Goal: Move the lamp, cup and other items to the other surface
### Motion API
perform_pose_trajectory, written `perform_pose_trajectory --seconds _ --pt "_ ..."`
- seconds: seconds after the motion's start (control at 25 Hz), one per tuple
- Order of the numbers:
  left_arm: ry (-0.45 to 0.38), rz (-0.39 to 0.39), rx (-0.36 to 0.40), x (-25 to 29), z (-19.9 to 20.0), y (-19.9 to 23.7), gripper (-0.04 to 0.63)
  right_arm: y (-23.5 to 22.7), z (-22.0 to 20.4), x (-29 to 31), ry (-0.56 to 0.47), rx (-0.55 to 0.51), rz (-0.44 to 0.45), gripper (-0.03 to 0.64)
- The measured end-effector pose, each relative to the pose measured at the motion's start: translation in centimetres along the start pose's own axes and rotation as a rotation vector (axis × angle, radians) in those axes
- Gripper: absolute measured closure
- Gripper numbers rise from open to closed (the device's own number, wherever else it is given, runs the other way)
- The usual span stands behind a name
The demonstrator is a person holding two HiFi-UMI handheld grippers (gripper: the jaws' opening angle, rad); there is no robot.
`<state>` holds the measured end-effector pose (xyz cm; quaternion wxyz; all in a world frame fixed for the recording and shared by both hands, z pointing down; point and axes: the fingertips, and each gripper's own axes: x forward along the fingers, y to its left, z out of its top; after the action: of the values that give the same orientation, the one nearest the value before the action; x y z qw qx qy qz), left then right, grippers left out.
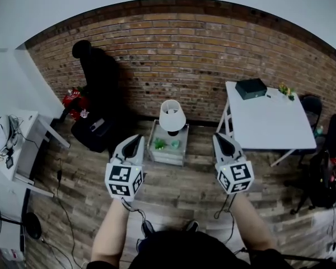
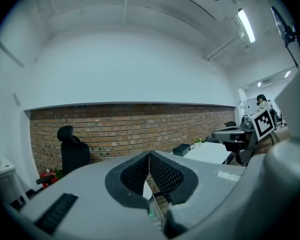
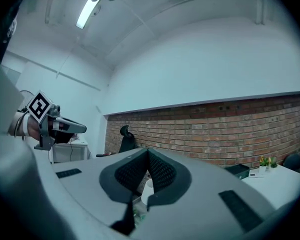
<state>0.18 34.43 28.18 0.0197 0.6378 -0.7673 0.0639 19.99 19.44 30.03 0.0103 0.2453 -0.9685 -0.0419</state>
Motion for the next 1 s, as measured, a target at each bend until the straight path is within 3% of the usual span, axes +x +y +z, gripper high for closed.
perform_pose_trajectory --seconds 0.12,0.16,0.2,0.24,0.52,0.8,1.0 --pt "-0.021 0.002 -0.001 0.1 0.0 -2.2 0.58 -2.1 -1.1 -1.0 0.008 0.025 0.021 0.609" --pt "-0.021 0.001 -0.005 0.0 -0.1 -2.8 0.513 -2.6 -1.3 -1.2 0.008 0.029 0.029 0.545" --pt "-0.017 -0.004 -0.012 0.1 -0.3 -3.4 0.418 -3.0 -1.5 -1.4 0.009 0.029 0.037 0.434" --pt "-0.01 -0.011 -0.018 0.3 -0.5 -4.0 0.373 -3.4 -1.7 -1.4 0.011 0.026 0.045 0.389" --pt "0.027 -0.034 0.002 1.7 -2.2 -5.5 0.348 -4.5 -3.8 0.0 0.045 0.025 0.095 0.387" --pt "0.067 -0.041 -0.051 5.4 -4.9 -2.2 0.347 -4.6 -4.3 3.9 0.051 -0.039 0.13 0.36" --pt "0.089 -0.111 -0.075 9.9 -7.2 0.7 0.347 -5.5 -4.8 8.0 0.069 -0.094 0.14 0.37"
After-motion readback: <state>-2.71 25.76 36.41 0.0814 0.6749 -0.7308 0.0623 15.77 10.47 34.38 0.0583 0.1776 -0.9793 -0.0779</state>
